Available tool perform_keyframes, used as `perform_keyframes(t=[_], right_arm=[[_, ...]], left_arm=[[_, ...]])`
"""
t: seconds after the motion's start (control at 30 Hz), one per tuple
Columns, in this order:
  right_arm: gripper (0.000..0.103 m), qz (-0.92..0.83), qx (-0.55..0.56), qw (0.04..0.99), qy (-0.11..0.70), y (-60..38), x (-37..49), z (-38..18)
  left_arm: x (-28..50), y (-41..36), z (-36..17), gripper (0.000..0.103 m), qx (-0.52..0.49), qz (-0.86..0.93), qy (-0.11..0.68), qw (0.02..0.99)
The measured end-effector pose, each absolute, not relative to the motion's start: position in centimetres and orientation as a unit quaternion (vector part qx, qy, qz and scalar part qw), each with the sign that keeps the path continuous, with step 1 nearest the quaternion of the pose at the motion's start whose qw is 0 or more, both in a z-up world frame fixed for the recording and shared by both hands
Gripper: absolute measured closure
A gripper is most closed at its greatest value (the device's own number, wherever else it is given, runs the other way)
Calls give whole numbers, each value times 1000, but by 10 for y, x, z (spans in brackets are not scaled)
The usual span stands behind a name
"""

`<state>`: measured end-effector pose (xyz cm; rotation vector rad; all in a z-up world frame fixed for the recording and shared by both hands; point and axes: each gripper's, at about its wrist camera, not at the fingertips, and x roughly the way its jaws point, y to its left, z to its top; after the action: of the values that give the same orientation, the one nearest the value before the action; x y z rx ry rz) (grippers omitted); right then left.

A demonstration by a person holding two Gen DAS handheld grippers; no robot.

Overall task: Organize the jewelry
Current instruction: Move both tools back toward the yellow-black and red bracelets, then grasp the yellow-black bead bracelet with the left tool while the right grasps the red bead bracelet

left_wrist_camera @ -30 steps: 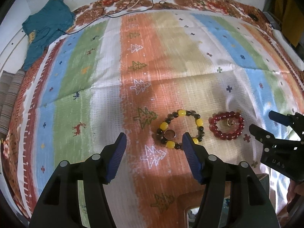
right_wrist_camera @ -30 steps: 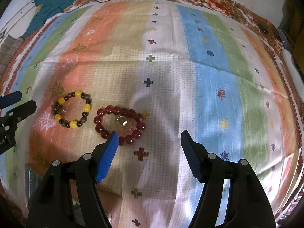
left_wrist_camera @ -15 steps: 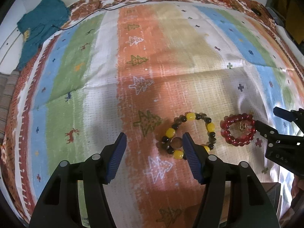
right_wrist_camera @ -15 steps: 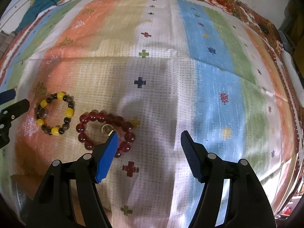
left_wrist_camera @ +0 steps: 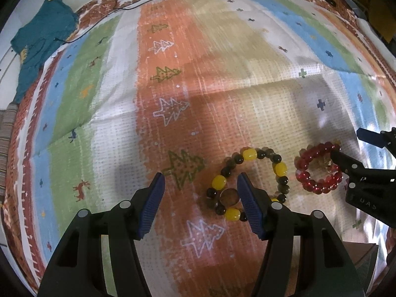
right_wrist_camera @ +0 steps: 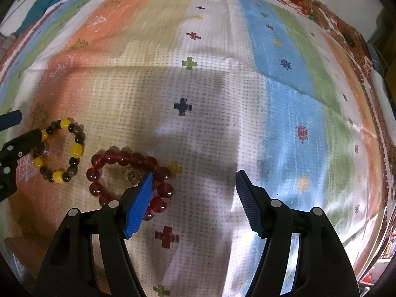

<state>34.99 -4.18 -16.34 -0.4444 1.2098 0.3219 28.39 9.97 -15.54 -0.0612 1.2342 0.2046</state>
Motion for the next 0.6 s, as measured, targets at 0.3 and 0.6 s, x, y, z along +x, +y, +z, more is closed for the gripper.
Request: perform_keyframes(t=[0.3, 0.6], right_arm=[[35, 150, -209, 788, 560, -38, 356, -167], [40, 166, -212, 785, 558, -40, 364, -170]], left_arm=[[295, 93, -167, 42, -20, 89, 587, 804], [298, 93, -177, 55, -20, 85, 590, 803]])
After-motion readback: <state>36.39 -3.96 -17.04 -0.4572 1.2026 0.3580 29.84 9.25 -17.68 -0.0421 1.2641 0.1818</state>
